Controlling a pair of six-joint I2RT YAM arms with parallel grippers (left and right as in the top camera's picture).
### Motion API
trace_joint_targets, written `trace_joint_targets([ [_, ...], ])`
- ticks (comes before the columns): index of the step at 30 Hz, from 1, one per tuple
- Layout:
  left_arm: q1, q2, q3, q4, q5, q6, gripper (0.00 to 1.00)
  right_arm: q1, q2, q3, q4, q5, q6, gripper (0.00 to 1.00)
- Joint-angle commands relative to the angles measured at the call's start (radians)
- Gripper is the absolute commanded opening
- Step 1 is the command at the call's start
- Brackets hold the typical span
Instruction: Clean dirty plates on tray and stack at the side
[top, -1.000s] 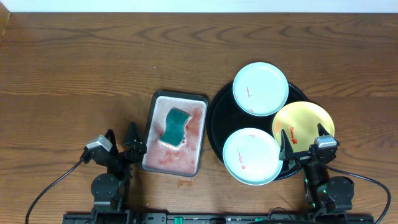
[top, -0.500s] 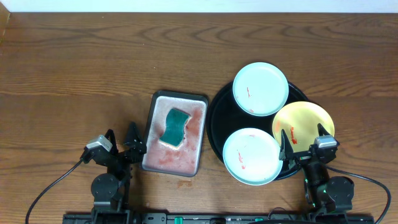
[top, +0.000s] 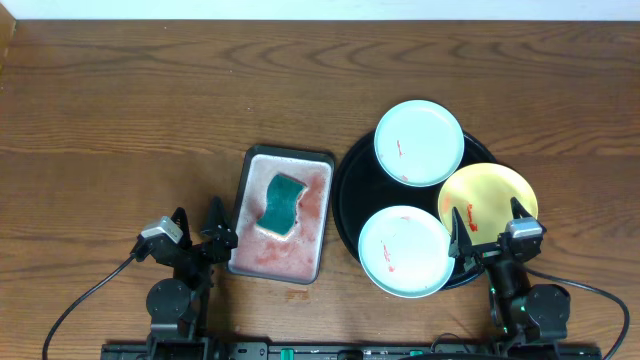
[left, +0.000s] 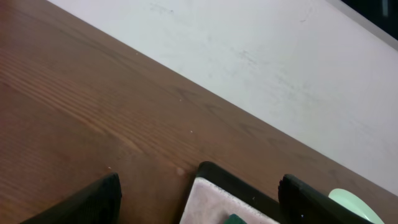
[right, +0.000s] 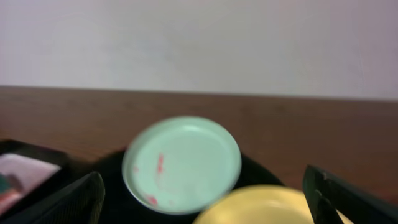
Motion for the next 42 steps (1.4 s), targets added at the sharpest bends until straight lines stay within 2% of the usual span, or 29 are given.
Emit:
trace_joint_targets([
  [1, -0.002, -0.006, -0.004, -0.017, 0.048, 0.009, 0.81, -0.005, -0.001, 0.013, 0.034, -0.111, 0.021, 0.99],
  [4, -0.002, -0.004, 0.045, -0.014, 0.081, 0.009, 0.81, -0.005, 0.004, 0.053, 0.027, -0.11, 0.129, 0.99],
  [9, -0.002, 0.087, 0.236, -0.106, 0.105, 0.011, 0.81, -0.005, 0.101, 0.199, -0.035, -0.11, 0.146, 0.99],
  [13, -0.002, 0.294, 0.488, -0.31, 0.197, 0.068, 0.81, -0.005, 0.305, 0.421, -0.194, -0.128, 0.146, 0.99],
  [14, -0.002, 0.418, 0.615, -0.426, 0.236, 0.097, 0.81, -0.005, 0.449, 0.563, -0.297, -0.165, 0.146, 0.99],
  [18, -0.002, 0.709, 0.91, -0.742, 0.267, 0.108, 0.81, -0.005, 0.721, 0.848, -0.54, -0.227, 0.146, 0.99],
  [21, -0.002, 0.882, 1.085, -0.943, 0.267, 0.15, 0.81, -0.005, 0.895, 1.034, -0.729, -0.228, 0.135, 0.99],
  [24, -0.002, 1.001, 1.183, -1.064, 0.268, 0.158, 0.81, -0.005, 1.02, 1.157, -0.871, -0.235, 0.063, 0.99],
  [30, -0.019, 1.157, 1.172, -1.108, 0.349, 0.141, 0.81, -0.005, 1.165, 1.221, -0.978, -0.268, 0.051, 0.99],
  [34, -0.108, 1.284, 1.149, -1.123, 0.345, 0.183, 0.77, -0.005, 1.195, 1.221, -0.993, -0.267, 0.048, 0.99],
  [39, -0.257, 1.45, 1.117, -1.056, 0.186, 0.189, 0.68, -0.005, 1.2, 1.221, -0.993, -0.267, 0.049, 0.99],
  [42, -0.295, 1.547, 1.096, -0.981, 0.161, 0.193, 0.67, -0.005, 1.2, 1.221, -1.015, -0.267, 0.049, 0.98],
])
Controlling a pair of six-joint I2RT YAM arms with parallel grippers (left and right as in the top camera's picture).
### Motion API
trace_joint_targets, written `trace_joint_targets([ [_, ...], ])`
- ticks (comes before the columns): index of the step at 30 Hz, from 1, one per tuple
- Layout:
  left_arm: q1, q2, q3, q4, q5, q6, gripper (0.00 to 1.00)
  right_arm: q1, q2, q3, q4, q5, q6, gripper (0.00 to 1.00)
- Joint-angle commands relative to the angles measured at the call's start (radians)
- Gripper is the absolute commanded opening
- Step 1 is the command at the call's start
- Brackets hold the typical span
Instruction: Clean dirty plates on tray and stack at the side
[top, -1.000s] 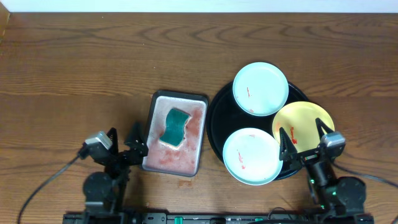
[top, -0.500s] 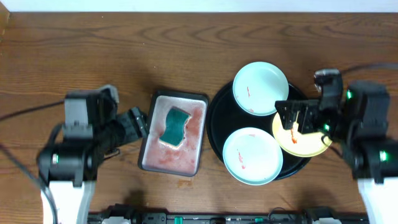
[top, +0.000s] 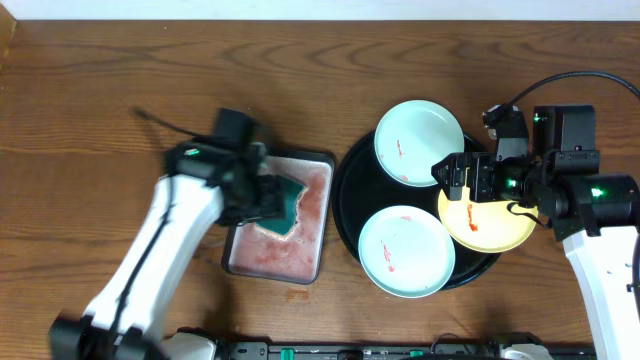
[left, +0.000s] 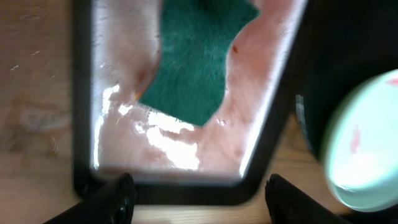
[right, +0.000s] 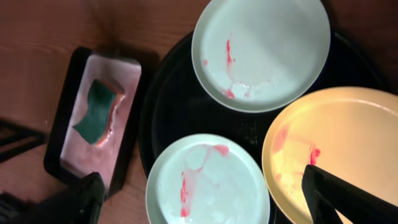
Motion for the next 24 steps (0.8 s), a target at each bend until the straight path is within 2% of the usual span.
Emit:
trace_joint_targets([
  [1, -0.039, 0.12, -0.029, 0.069, -0.08, 0.031, 0.67, -0.004, -0.001, 0.018, -0.029, -0.013, -0.015, 0.97],
  [6, -0.044, 0.286, -0.03, 0.2, -0.081, 0.064, 0.56, 0.013, 0.008, 0.015, -0.116, -0.014, 0.004, 0.89],
  [10, -0.044, 0.37, -0.03, 0.264, -0.106, 0.064, 0.41, 0.035, 0.024, -0.007, -0.181, 0.007, 0.03, 0.8],
  [12, -0.044, 0.385, -0.03, 0.281, -0.106, 0.064, 0.28, 0.043, 0.029, -0.036, -0.195, 0.047, 0.066, 0.79],
  [14, -0.045, 0.386, -0.029, 0.287, -0.106, 0.064, 0.08, 0.047, 0.031, -0.085, -0.19, 0.085, 0.105, 0.78],
  [20, -0.044, 0.34, -0.013, 0.222, -0.105, 0.064, 0.07, 0.047, 0.033, -0.265, -0.092, 0.092, 0.158, 0.77],
  [24, -0.044, 0.266, 0.001, 0.17, -0.105, 0.064, 0.07, 0.047, 0.057, -0.368, 0.023, 0.091, 0.166, 0.72],
])
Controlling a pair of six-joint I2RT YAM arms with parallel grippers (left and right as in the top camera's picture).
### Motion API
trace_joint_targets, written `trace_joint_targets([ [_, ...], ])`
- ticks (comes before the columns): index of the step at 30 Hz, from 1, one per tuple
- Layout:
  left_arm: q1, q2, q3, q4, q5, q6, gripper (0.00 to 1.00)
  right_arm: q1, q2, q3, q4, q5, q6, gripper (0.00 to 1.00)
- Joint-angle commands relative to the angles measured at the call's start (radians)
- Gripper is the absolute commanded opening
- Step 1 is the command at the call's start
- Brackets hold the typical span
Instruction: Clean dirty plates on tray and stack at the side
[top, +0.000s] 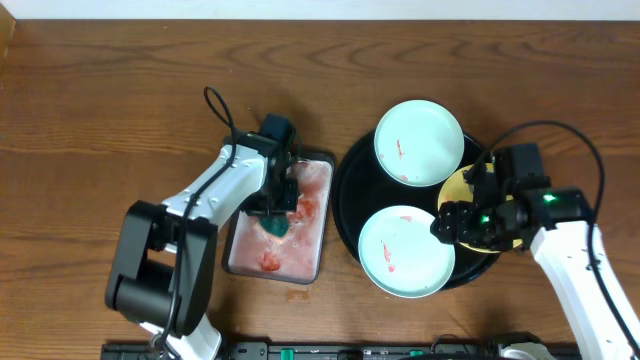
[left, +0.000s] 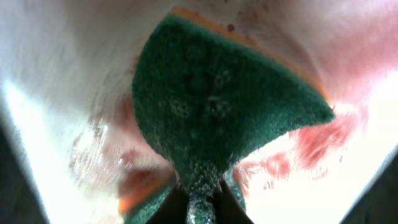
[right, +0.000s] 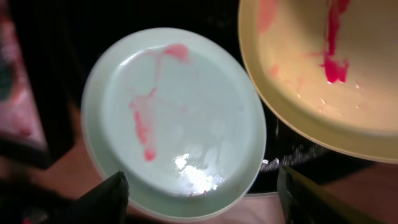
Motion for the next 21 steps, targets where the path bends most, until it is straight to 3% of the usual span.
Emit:
trace_joint_targets([
  [1, 0.001, -0.084, 0.017, -0.039, -0.017, 0.009, 0.07, 0.007, 0.031, -0.07, 0.061, 0.012, 0.043, 0.69],
  [10, 0.001, -0.19, 0.017, -0.078, -0.014, 0.008, 0.07, 0.007, 0.195, -0.158, 0.164, 0.08, 0.129, 0.36],
  [13, 0.0, -0.201, 0.017, -0.09, -0.002, 0.008, 0.07, 0.008, 0.252, -0.158, 0.185, 0.167, 0.134, 0.34],
  [21, 0.0, -0.206, 0.017, -0.1, -0.002, 0.008, 0.07, 0.027, 0.305, -0.157, 0.219, 0.063, 0.063, 0.35],
])
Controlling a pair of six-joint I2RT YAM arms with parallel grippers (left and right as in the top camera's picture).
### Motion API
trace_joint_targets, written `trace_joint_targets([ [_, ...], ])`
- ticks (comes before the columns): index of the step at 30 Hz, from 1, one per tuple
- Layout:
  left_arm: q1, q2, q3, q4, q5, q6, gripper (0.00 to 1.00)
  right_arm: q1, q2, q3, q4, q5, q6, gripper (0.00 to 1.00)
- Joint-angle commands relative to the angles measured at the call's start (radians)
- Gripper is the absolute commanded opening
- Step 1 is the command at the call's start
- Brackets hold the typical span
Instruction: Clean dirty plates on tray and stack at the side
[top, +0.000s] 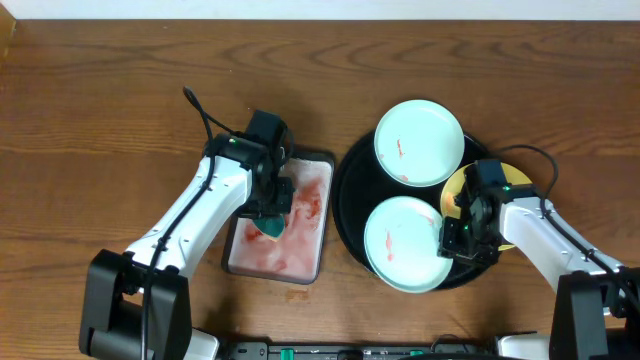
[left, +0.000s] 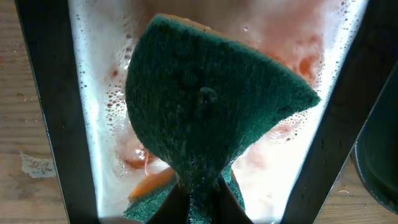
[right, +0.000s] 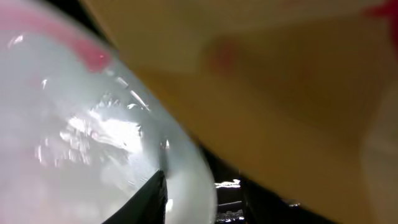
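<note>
My left gripper (top: 268, 212) (left: 202, 200) is shut on the green sponge (top: 272, 224) (left: 211, 106), which has an orange underside, over the soapy rectangular tray (top: 302, 262). Three stained plates lie on the round black tray (top: 352, 195): a far mint plate (top: 419, 142), a yellow plate (top: 451, 193) (right: 298, 93) mostly under my right arm, and a near mint plate (top: 400, 256) (right: 74, 137). My right gripper (top: 449, 238) (right: 200, 199) is shut on the near mint plate's right rim, one finger on its face and one outside.
Pink foamy water covers the rectangular tray's floor (left: 292, 56), and its black walls (left: 53, 124) flank the sponge. Bare wooden table (top: 120, 120) lies left of and behind both trays. The two trays stand close together.
My right gripper has come down from above the near mint plate to its right rim and narrowed onto it; the plate has shifted slightly. The left gripper still holds the sponge, a little higher over the tray.
Both arms were parked at the table's front edge with grippers open. Then the left was open over the sponge tray and the right open high above the plates. Then the left was shut on the sponge. Now the right grips the near mint plate's rim.
</note>
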Motion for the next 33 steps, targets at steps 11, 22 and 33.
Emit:
trace_joint_targets([
  [11, 0.0, -0.024, 0.017, -0.029, -0.001, 0.008, 0.07, 0.024, -0.03, -0.02, 0.118, -0.035, -0.039, 0.01],
  [22, 0.0, -0.024, 0.017, -0.019, 0.151, 0.008, 0.07, 0.043, -0.028, -0.079, 0.42, 0.04, -0.105, 0.01],
  [33, -0.001, -0.031, 0.017, 0.012, 0.245, 0.009, 0.07, 0.043, -0.028, -0.079, 0.468, -0.052, -0.184, 0.33],
])
